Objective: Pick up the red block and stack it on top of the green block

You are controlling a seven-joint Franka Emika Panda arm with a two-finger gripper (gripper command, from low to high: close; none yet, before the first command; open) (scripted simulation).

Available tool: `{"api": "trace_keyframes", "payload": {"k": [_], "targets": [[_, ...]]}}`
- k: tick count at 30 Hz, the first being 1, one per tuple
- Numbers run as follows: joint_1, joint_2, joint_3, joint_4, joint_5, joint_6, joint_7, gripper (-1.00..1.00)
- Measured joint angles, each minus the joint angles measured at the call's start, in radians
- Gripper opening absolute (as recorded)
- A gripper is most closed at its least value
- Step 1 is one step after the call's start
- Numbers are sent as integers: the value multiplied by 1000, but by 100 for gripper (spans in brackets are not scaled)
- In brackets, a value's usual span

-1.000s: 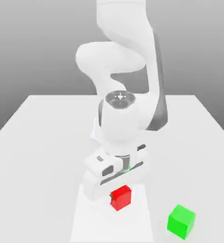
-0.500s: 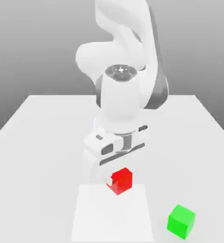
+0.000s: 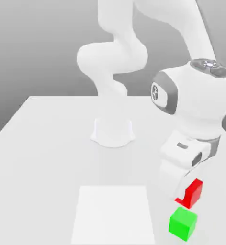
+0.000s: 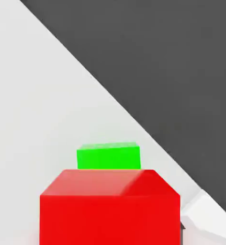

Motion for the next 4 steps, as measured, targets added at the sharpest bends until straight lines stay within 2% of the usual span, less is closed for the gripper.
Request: {"api": "trace_keyframes", "payload": {"k": [1, 2, 4], "targets": [[3, 36, -4, 2, -6, 33, 5, -100], [5, 53, -6, 4, -9, 50, 7, 100], [5, 53, -6, 4, -9, 50, 7, 100]]}}
